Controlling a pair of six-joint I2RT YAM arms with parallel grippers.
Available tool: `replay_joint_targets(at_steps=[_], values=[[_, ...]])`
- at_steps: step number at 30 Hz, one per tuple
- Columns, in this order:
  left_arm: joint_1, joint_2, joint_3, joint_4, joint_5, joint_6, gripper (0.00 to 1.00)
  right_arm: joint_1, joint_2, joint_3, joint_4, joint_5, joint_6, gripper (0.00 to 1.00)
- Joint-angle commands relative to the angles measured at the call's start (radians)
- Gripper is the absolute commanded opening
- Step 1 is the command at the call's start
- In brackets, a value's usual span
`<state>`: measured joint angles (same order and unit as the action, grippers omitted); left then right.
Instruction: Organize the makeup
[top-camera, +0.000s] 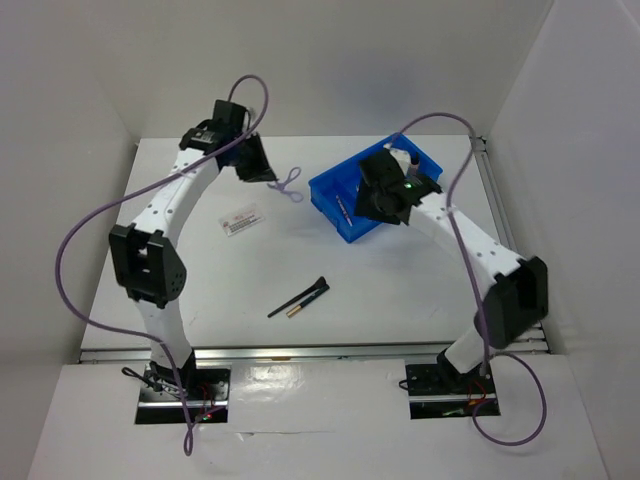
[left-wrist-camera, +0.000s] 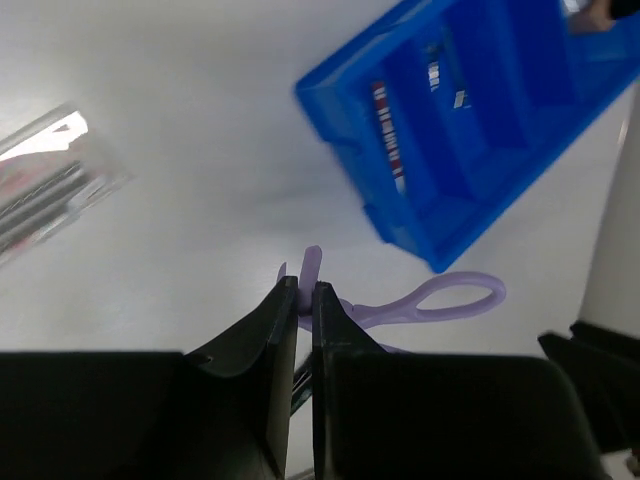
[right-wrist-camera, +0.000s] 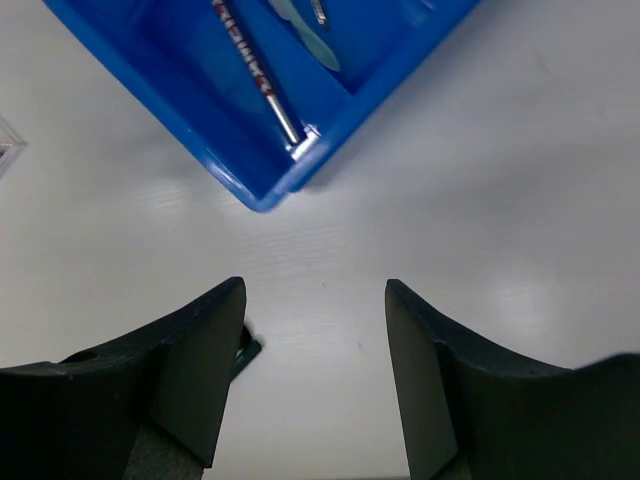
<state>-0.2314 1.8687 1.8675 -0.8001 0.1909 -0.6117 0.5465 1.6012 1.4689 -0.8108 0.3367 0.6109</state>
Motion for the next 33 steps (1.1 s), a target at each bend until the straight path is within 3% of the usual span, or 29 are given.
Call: replay_joint_targets(at_steps=[1,6,11,19,24,29,33], values=[[-0.058,0.145,0.195,0.05,0.093,-0.017,0.0,0.003,-0.179,-0.091,-0.1,0.099,0.171,0.66],[-0.121,0.309,0.387,0.148,0.205,-0.026,0.0,-0.033,-0.32,-0.206,-0.215,0.088,0.346,0.66],[-0.198,0.357,0.377,0.369,0.21,-0.016,0.0,-0.043,-0.457,-0.301,-0.248,0.055,0.438,0.66],[-0.259,0.518,0.479,0.655,0.232,-0.016,0.0,-0.043,-0.508,-0.351,-0.298,0.045,0.484,0.66],[-0.269,0.596,0.527,0.707,0.157,-0.005,0.0,-0.053,-0.572,-0.421,-0.289,-0.059,0.529,0.66],[-0.269,0.653,0.562,0.731,0.136,0.009,0.0,-0.053,-0.621,-0.453,-0.301,-0.047,0.55,0.66],[-0.269,0.69,0.55,0.72,0.088,0.0,0.03,-0.053,-0.563,-0.415,-0.301,-0.028,0.534,0.66]])
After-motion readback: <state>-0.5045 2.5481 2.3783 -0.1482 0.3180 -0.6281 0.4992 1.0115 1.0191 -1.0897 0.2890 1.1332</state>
